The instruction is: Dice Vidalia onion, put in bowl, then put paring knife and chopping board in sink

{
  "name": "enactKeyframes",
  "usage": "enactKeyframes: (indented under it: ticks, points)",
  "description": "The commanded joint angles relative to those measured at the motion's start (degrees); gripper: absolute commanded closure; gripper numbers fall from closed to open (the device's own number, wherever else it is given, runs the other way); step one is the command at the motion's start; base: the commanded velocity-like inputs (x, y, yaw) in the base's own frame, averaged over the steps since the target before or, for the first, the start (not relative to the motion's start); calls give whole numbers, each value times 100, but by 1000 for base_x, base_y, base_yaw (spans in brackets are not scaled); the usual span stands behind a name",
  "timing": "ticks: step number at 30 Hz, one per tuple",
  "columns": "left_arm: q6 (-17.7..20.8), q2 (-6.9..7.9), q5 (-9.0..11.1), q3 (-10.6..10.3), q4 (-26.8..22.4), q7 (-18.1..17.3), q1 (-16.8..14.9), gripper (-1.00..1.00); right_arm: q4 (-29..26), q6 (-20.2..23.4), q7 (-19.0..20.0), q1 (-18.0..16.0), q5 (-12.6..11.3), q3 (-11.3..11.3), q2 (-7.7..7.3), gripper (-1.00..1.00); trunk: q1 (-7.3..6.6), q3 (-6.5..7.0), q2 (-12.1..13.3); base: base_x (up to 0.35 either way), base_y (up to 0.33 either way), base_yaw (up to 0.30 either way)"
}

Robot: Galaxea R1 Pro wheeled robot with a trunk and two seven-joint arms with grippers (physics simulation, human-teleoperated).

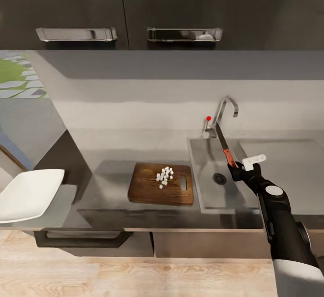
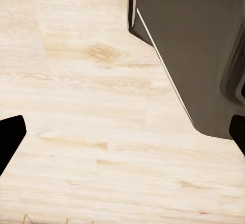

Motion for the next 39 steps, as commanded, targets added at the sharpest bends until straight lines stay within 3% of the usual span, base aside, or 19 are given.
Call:
enactKeyframes:
  ticks: [1,28,34,39]
  points:
    - [-1,0,30,0,-1,7,-2,-100,-9,16,50,-4,59,-6,1,100,6,-9,-9,264,0,0]
    - [-1,-13,27,0,-8,7,-2,-100,-7,67,43,1,59,-20,10,100,6,-69,-9,30,0,21]
    - [-1,-16,30,0,-9,7,-2,-100,-9,747,41,2,59,-29,10,100,6,-69,-9,0,0,0]
    - [-1,-17,27,0,-9,7,-2,-100,-7,1030,41,3,59,-30,10,100,6,-69,-9,0,0,0]
